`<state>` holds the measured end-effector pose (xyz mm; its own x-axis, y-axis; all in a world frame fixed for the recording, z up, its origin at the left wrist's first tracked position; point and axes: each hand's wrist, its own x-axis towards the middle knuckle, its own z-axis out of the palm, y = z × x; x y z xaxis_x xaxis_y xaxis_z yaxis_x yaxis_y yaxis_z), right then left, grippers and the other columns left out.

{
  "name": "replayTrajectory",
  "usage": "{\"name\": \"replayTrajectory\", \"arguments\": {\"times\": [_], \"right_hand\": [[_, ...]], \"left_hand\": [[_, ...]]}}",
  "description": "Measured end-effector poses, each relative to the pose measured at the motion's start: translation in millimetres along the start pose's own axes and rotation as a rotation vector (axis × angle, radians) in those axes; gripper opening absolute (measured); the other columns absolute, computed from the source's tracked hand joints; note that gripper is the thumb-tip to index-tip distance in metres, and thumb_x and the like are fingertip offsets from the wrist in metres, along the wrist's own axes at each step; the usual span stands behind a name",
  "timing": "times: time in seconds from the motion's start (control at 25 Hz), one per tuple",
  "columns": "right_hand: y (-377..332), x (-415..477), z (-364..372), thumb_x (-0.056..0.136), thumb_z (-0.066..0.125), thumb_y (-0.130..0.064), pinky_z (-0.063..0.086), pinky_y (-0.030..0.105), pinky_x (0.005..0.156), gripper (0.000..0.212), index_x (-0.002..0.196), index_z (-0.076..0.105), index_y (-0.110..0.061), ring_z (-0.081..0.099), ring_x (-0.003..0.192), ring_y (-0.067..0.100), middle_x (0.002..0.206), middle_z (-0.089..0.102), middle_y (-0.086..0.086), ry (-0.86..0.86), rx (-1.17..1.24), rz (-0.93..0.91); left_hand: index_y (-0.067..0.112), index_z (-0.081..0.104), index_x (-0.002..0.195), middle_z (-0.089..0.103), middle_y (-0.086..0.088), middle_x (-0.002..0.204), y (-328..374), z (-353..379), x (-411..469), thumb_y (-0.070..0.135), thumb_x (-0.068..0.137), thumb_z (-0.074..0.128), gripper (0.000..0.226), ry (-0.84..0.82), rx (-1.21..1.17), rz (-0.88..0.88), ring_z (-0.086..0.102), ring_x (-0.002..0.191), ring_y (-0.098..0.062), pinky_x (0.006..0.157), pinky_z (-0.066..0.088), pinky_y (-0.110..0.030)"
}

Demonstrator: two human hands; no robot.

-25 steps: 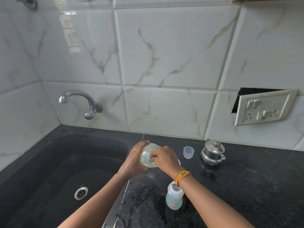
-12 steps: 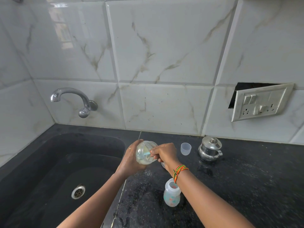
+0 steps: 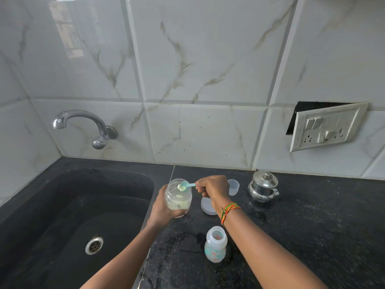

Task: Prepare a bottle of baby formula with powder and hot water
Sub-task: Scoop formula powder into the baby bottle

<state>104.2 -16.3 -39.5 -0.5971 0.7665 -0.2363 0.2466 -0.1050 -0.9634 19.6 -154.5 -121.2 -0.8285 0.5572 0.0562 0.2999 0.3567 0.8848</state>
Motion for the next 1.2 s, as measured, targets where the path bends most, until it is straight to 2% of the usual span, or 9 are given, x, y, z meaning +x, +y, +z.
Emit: {"name": "replayTrajectory", "arguments": {"times": [0.16, 0.44, 0.56, 0.68, 0.8, 0.88, 0.96, 1.08, 1.2], "right_hand": [[-1.4, -1.1, -6.2, 0.072, 0.070, 0.001, 0.042, 0.021, 0.044, 0.016, 0.058, 0.069, -0.006, 0.054, 0.047, 0.018, 0.055, 0.064, 0.011, -0.003, 0.078, 0.036], [-1.8, -13.4, -33.8, 0.075, 0.066, 0.007, 0.040, 0.018, 0.040, 0.013, 0.064, 0.068, 0.000, 0.053, 0.046, 0.017, 0.057, 0.062, 0.014, 0.015, 0.180, 0.074], [1.1, -23.9, -46.8, 0.075, 0.065, 0.007, 0.039, 0.016, 0.040, 0.014, 0.063, 0.065, 0.000, 0.052, 0.043, 0.015, 0.053, 0.060, 0.012, 0.049, 0.197, 0.097], [2.2, -34.8, -58.8, 0.076, 0.064, 0.008, 0.037, 0.017, 0.041, 0.018, 0.060, 0.061, 0.000, 0.050, 0.037, 0.011, 0.043, 0.058, 0.006, 0.060, 0.212, 0.107], [4.4, -44.7, -69.9, 0.076, 0.064, 0.008, 0.039, 0.018, 0.042, 0.020, 0.059, 0.062, -0.001, 0.050, 0.044, 0.015, 0.049, 0.059, 0.009, 0.095, 0.208, 0.130], [7.1, -52.7, -77.7, 0.076, 0.063, 0.009, 0.040, 0.017, 0.040, 0.017, 0.061, 0.063, 0.001, 0.050, 0.046, 0.016, 0.051, 0.058, 0.011, 0.114, 0.205, 0.139], [9.7, -61.6, -84.2, 0.076, 0.061, 0.010, 0.040, 0.017, 0.038, 0.012, 0.065, 0.063, 0.004, 0.050, 0.046, 0.017, 0.054, 0.058, 0.013, 0.120, 0.198, 0.146], [14.4, -72.8, -93.3, 0.075, 0.062, 0.009, 0.041, 0.016, 0.037, 0.006, 0.070, 0.065, 0.008, 0.050, 0.044, 0.016, 0.056, 0.059, 0.015, 0.150, 0.152, 0.137], [18.3, -85.7, -102.1, 0.074, 0.063, 0.009, 0.041, 0.015, 0.036, 0.005, 0.072, 0.066, 0.011, 0.049, 0.038, 0.014, 0.056, 0.060, 0.015, 0.187, 0.080, 0.093]], "left_hand": [[0.030, 0.033, 0.125, 0.051, 0.007, 0.121, -10.2, 2.6, -4.8, 0.029, 0.054, 0.090, 0.091, -0.020, -0.038, -0.039, 0.050, 0.112, -0.014, 0.089, 0.043, -0.029], [0.019, 0.028, 0.134, 0.047, 0.001, 0.129, -10.4, 0.6, -18.4, 0.059, 0.034, 0.081, 0.120, -0.006, -0.113, -0.094, 0.047, 0.116, -0.017, 0.098, 0.040, -0.035], [0.017, 0.029, 0.134, 0.043, -0.003, 0.133, -7.8, 0.7, -25.1, 0.052, 0.034, 0.088, 0.121, 0.015, -0.117, -0.105, 0.042, 0.126, -0.023, 0.104, 0.037, -0.037], [0.016, 0.013, 0.145, 0.016, -0.005, 0.152, -1.8, 6.2, -36.3, 0.033, 0.045, 0.093, 0.129, 0.123, -0.112, -0.130, 0.018, 0.142, -0.023, 0.115, 0.021, -0.041], [0.026, 0.005, 0.144, -0.003, 0.006, 0.153, 0.5, 13.1, -56.0, 0.056, 0.059, 0.078, 0.116, 0.236, -0.013, 0.059, 0.001, 0.142, -0.012, 0.114, 0.013, -0.036], [0.031, 0.006, 0.142, 0.001, 0.005, 0.152, -2.2, 20.5, -69.5, 0.077, 0.064, 0.056, 0.103, 0.151, 0.039, 0.247, 0.000, 0.140, -0.005, 0.114, 0.011, -0.035], [0.034, 0.009, 0.141, 0.011, 0.006, 0.151, -1.4, 29.1, -80.2, 0.081, 0.066, 0.047, 0.096, -0.011, 0.054, 0.326, 0.008, 0.140, -0.002, 0.115, 0.013, -0.032], [0.043, 0.015, 0.137, 0.032, 0.012, 0.143, 10.1, 44.7, -89.1, 0.069, 0.059, 0.069, 0.098, -0.286, 0.001, 0.286, 0.031, 0.132, 0.000, 0.111, 0.026, -0.024], [0.034, 0.022, 0.135, 0.042, 0.012, 0.134, 17.2, 63.4, -93.7, 0.047, 0.057, 0.083, 0.100, -0.397, -0.023, 0.182, 0.041, 0.126, -0.005, 0.107, 0.033, -0.026]]}}
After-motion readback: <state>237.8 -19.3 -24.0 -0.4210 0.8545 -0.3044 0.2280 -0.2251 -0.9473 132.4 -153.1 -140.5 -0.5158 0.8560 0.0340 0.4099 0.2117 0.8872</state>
